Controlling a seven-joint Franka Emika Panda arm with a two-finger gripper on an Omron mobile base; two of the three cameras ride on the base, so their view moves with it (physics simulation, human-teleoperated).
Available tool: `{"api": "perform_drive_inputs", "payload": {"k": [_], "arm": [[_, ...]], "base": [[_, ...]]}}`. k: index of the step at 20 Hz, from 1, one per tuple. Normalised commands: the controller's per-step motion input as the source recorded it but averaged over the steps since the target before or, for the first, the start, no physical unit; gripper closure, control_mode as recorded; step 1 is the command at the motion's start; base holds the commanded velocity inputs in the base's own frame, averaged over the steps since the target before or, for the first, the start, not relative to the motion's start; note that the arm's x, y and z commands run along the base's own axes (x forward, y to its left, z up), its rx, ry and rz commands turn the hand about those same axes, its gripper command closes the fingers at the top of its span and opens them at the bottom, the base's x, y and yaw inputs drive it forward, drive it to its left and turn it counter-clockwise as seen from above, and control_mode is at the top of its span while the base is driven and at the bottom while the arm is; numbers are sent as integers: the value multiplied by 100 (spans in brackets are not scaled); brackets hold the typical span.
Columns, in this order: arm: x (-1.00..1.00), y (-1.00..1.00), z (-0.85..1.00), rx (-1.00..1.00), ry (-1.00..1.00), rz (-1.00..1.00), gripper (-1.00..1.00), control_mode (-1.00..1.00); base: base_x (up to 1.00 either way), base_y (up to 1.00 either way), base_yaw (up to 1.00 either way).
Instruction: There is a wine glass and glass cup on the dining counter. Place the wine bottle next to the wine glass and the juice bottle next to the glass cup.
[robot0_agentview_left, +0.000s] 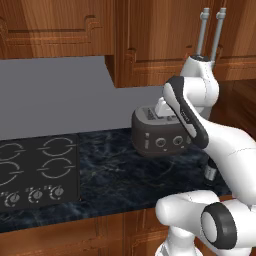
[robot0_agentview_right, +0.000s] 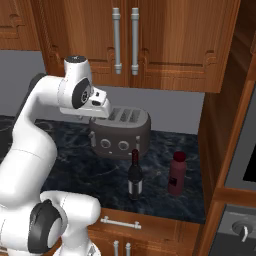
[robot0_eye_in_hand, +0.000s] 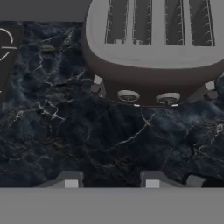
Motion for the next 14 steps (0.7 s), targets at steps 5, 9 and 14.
{"api": "perform_drive_inputs", "payload": {"k": [5,9,14], "arm": [[-22,0,0,0,-15,-1,-100,-100],[-45,0,0,-1,-29,-15,-100,-100],[-46,-2,-3,-4,-21,-44,-100,-100]], "base": [[0,0,0],[0,0,0],[0,0,0]]}}
